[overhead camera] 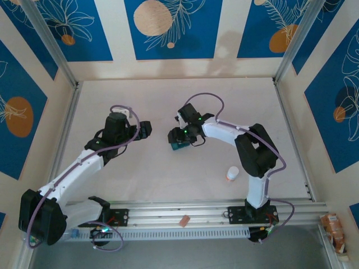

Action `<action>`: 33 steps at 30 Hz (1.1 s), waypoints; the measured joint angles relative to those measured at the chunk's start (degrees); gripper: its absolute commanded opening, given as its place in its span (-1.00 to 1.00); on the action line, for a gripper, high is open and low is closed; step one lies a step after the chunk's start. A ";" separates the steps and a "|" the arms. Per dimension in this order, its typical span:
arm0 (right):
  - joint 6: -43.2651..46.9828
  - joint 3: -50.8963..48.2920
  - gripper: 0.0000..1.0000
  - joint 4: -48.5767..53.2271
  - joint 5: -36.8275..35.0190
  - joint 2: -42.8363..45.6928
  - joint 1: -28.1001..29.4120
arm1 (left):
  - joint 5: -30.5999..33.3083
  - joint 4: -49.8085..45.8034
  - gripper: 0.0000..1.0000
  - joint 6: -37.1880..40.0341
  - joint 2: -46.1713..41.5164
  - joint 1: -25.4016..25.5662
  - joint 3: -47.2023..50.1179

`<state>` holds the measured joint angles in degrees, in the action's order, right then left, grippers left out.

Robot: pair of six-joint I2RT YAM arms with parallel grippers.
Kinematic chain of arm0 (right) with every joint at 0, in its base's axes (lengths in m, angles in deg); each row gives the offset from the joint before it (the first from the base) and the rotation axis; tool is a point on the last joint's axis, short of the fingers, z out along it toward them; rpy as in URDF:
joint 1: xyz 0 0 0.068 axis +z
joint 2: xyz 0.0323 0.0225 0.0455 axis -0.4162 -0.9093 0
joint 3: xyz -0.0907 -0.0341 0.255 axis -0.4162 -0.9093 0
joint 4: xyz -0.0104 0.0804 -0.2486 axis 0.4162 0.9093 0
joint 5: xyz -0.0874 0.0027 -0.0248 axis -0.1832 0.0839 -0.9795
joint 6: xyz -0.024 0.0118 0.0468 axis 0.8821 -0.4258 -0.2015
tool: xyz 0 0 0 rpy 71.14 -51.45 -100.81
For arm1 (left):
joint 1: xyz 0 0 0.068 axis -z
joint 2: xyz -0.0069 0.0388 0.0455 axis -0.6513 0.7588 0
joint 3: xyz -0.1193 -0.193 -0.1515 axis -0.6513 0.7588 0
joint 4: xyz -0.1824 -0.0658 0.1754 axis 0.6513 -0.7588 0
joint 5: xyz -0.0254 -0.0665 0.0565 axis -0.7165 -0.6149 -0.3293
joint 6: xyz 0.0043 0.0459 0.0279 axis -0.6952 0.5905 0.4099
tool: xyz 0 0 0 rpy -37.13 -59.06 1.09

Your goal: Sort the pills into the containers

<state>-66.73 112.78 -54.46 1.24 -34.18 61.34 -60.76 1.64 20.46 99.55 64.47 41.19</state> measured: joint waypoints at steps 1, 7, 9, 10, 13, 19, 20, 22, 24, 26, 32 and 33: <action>0.00 0.00 0.22 0.00 -0.04 -0.81 -0.02 | -0.11 0.02 1.00 -0.13 0.00 0.00 0.00; 0.02 1.03 0.21 -0.39 0.48 -1.68 -0.15 | -0.57 0.00 1.00 -1.07 -1.33 0.00 0.42; 0.04 1.03 0.21 -0.37 0.48 -1.64 -0.13 | -0.63 -0.02 1.00 -1.20 -2.03 0.00 0.57; 0.09 1.03 0.21 -0.37 0.50 -1.62 -0.13 | -0.72 -0.04 1.00 -1.20 -2.45 0.00 0.70; 0.50 1.05 0.22 0.15 0.63 -1.16 -0.24 | -0.74 -0.11 1.00 -1.18 -3.65 0.00 1.16; 1.07 1.05 0.22 2.60 0.61 3.82 -0.57 | -1.11 -0.68 1.00 -1.11 -5.22 -0.02 2.45; 1.27 1.05 0.22 2.99 0.55 5.03 -0.63 | -1.31 -0.90 1.00 -1.07 -5.22 -0.02 2.47; 1.77 1.25 0.22 3.85 0.17 7.69 -0.76 | -1.92 -1.27 1.00 -1.03 -5.22 -0.04 2.47; 2.23 1.33 0.23 4.63 -0.59 9.97 -0.87 | -2.62 -1.53 1.00 -1.03 -5.18 -0.04 2.49; 2.67 1.33 0.23 5.57 -1.25 12.00 -1.05 | -3.50 -1.55 1.00 -1.03 -4.96 -0.04 2.49; 3.54 -1.70 0.25 7.58 -4.00 17.84 -2.69 | -6.27 -1.11 1.00 -1.18 -2.54 -0.04 3.19; 3.65 -2.67 0.26 8.00 -4.59 18.95 -3.10 | -6.73 -0.83 1.00 -1.20 -2.27 -0.04 3.69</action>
<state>-63.08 110.11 -46.46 -3.35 -15.23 58.24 -67.49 0.81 19.25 97.28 64.43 44.88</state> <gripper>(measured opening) 0.624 0.998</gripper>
